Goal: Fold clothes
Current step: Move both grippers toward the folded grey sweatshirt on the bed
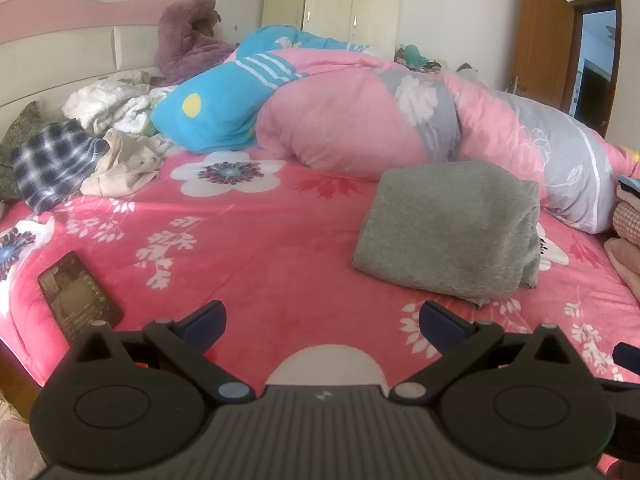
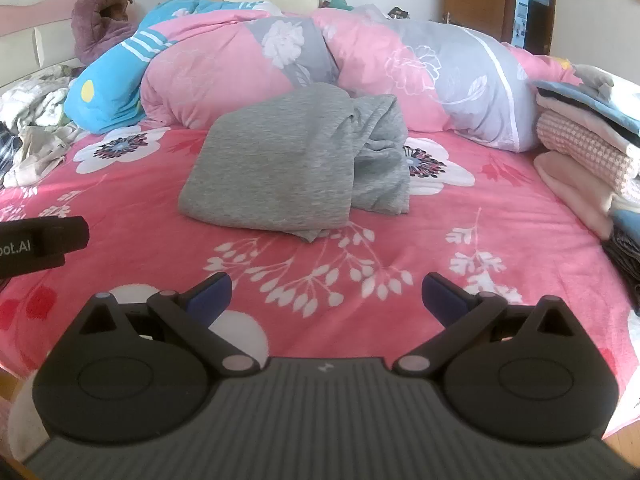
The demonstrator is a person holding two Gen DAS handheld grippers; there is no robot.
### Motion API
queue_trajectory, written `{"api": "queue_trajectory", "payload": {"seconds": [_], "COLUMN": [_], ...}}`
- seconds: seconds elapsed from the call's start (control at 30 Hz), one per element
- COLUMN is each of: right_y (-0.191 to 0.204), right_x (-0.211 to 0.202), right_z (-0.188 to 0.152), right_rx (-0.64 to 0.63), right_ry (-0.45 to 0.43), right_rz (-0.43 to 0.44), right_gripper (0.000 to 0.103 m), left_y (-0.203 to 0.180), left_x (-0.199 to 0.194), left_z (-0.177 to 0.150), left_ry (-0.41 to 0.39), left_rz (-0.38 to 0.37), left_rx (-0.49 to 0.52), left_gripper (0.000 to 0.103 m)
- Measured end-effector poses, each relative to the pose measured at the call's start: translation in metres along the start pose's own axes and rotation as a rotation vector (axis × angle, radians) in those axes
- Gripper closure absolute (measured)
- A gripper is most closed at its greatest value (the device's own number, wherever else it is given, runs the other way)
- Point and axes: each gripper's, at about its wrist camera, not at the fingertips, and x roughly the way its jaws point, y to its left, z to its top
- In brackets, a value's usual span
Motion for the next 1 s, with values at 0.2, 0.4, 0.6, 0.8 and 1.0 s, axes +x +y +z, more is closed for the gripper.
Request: {"api": "queue_trajectory", "payload": {"seconds": [0.2, 0.4, 0.6, 0.8, 1.0], "right_y": [0.004, 0.006, 0.008, 0.007, -0.011], "right_x": [0.001, 0.007, 0.019, 0.035, 0.055], "right_z": [0.0, 0.0, 0.002, 0.003, 0.005], "right_rx": [-0.003, -0.002, 0.01, 0.029, 0.065], "right_ry": [0.002, 0.012, 0.033, 0.043, 0.012], "right_rz": [0.003, 0.007, 0.015, 0.036, 0.071], "right_gripper": [0.001, 0.001, 0.001, 0.001, 0.001], "left_y": [0.001, 0.003, 0.003, 0.0, 0.0], "left_x": [0.004, 0.013, 0.027, 0.045, 0.072], "left_z": [-0.001, 0.0, 0.001, 0.009, 0.027], "left_ry": [0.004, 0.015, 0.022, 0.008, -0.021], "left_rz": [0.003, 0.01, 0.02, -0.012, -0.141], "left_rx": [0.001, 0.005, 0.012, 0.038, 0.013], "left_gripper": [0.0, 0.0, 0.0, 0.0, 0.0]}}
